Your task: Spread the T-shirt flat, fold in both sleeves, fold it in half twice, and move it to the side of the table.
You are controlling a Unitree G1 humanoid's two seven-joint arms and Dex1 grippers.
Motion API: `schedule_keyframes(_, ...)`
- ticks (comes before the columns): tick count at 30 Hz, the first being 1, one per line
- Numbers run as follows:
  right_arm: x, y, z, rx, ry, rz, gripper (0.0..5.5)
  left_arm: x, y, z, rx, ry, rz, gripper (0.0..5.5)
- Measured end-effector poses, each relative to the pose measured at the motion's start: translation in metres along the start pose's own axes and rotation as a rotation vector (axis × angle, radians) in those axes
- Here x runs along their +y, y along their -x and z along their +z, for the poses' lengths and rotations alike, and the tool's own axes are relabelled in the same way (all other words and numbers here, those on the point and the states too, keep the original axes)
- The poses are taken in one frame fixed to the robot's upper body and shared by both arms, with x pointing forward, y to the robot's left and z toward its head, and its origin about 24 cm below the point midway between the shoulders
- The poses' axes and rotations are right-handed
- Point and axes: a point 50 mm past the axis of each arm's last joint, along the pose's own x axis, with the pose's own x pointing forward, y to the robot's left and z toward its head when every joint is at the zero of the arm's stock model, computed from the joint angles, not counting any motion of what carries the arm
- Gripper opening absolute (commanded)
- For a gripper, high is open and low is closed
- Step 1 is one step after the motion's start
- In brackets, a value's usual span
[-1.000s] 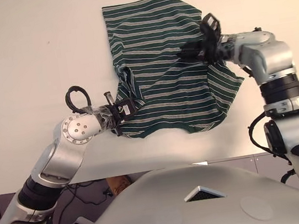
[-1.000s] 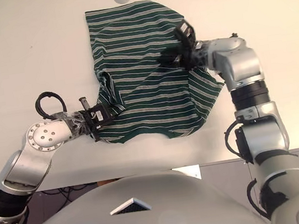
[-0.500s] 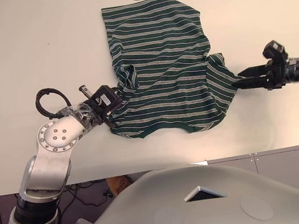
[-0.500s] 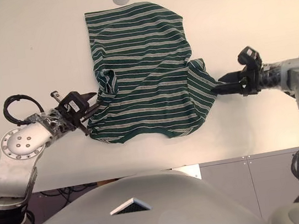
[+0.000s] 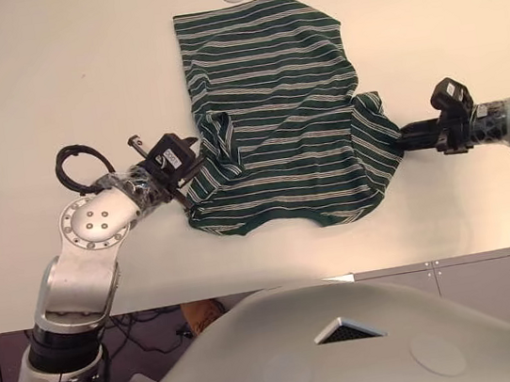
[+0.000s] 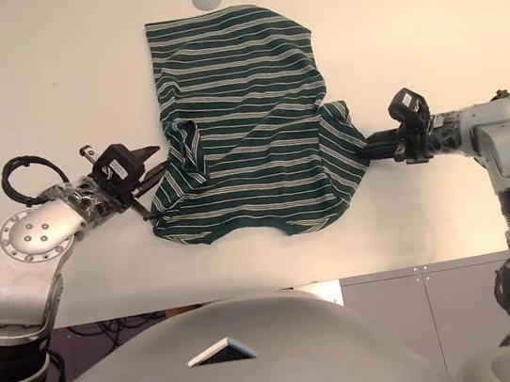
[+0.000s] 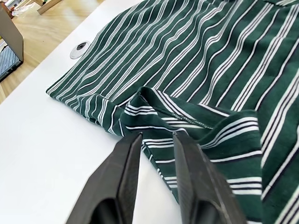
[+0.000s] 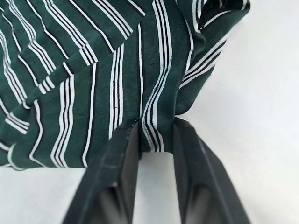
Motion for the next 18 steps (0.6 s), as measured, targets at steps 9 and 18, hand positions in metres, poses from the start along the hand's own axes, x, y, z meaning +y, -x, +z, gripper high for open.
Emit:
schedule_keyframes(9, 0.037, -0.002, 0.062, -0.063, 0.249, 0.135, 0.04, 0.0, -0.004, -0.004, 0.004, 0.016, -0.001, 1.16)
schedule_keyframes(18, 0.079, -0.058, 0.061, -0.034, 0.343, 0.265, 0.39, 0.004, -0.012, 0.003, -0.034, 0.005, 0.013, 1.16)
